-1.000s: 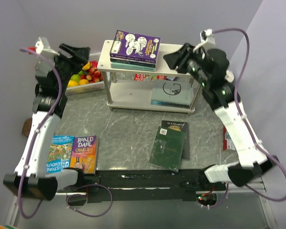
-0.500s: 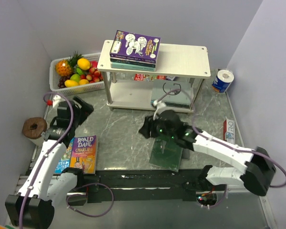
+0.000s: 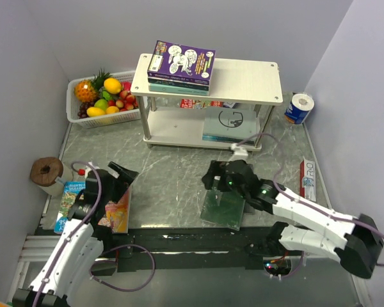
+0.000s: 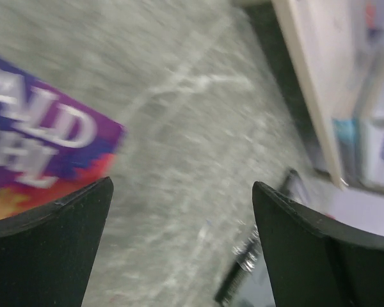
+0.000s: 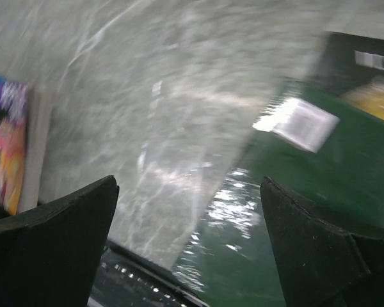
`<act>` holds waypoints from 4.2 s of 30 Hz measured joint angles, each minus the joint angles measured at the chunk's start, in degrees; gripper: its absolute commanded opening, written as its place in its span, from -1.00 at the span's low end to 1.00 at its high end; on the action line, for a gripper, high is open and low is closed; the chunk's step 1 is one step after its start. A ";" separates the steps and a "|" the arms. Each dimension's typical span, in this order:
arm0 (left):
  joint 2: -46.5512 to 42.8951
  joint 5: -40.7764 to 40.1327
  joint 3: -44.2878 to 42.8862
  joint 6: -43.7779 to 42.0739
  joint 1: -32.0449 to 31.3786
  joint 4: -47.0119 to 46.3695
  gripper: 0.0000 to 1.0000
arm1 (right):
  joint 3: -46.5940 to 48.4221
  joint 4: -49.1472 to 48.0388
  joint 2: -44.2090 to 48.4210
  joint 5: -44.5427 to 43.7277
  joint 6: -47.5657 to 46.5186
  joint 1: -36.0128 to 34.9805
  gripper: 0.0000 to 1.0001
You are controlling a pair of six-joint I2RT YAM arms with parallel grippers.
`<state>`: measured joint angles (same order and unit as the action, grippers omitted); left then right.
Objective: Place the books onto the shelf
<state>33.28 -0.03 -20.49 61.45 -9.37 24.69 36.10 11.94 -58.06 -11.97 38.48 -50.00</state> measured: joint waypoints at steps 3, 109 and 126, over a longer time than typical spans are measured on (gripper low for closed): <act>-1.57 3.69 3.91 2.99 -2.86 -6.51 0.92 | -2.69 5.53 5.60 -4.20 5.49 4.09 0.98; 55.98 -26.40 -7.65 2.89 -39.95 -90.97 -0.97 | -4.42 22.36 44.57 -8.17 7.48 18.25 0.84; 61.02 -25.14 -8.26 2.29 -38.93 -92.98 -0.98 | -4.61 18.82 43.76 -8.39 5.05 18.25 0.84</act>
<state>94.30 -25.17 -28.75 63.75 -48.29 -68.29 31.48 30.76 -14.31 -20.36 43.53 -31.75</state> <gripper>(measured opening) 0.206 0.918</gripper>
